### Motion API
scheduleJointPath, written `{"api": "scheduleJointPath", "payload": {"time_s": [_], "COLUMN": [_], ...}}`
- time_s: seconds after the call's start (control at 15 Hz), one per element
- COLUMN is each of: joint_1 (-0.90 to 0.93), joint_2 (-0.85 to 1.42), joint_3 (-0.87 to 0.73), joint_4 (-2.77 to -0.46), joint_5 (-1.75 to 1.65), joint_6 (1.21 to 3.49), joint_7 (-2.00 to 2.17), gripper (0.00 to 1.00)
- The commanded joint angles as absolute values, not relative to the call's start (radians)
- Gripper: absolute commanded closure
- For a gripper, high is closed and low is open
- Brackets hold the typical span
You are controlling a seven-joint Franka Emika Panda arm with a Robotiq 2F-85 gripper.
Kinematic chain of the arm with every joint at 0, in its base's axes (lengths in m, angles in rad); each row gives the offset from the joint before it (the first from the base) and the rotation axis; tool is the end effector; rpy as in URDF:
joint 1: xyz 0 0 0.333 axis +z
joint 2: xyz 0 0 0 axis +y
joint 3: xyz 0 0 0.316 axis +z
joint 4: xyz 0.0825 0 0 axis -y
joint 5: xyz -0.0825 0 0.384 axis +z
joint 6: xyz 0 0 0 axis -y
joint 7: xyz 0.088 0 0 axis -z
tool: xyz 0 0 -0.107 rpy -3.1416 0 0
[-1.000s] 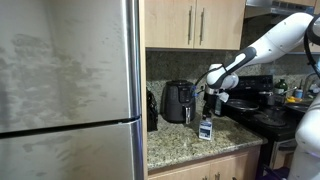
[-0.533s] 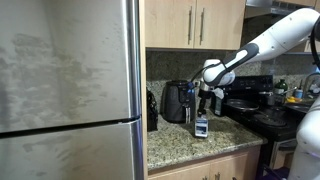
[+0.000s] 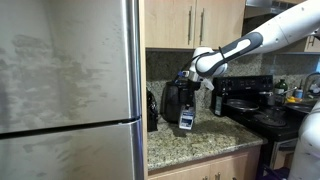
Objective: Move the small bottle on the counter to the left
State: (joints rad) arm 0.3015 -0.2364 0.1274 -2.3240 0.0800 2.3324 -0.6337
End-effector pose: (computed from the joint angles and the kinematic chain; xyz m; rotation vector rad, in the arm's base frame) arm 0.4464 0.2078 0.4581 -2.7173 -1.5103 -0.3839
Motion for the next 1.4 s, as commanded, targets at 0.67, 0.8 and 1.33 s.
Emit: {"api": "scheduleJointPath", "payload": {"time_s": [0.67, 0.8, 1.33], "joint_1": [0.342, 0.328, 0.350], "joint_2": [0.092, 0.065, 0.164], "joint_3": [0.283, 0.297, 0.344], "joint_4": [-1.876, -1.936, -1.878], "joint_5": [0.107, 0.091, 0.069], "joint_6": [2.277, 2.316, 2.362], "joint_7": [-0.717, -0.672, -0.698], "gripper": [0.63, 0.38, 0.63]}}
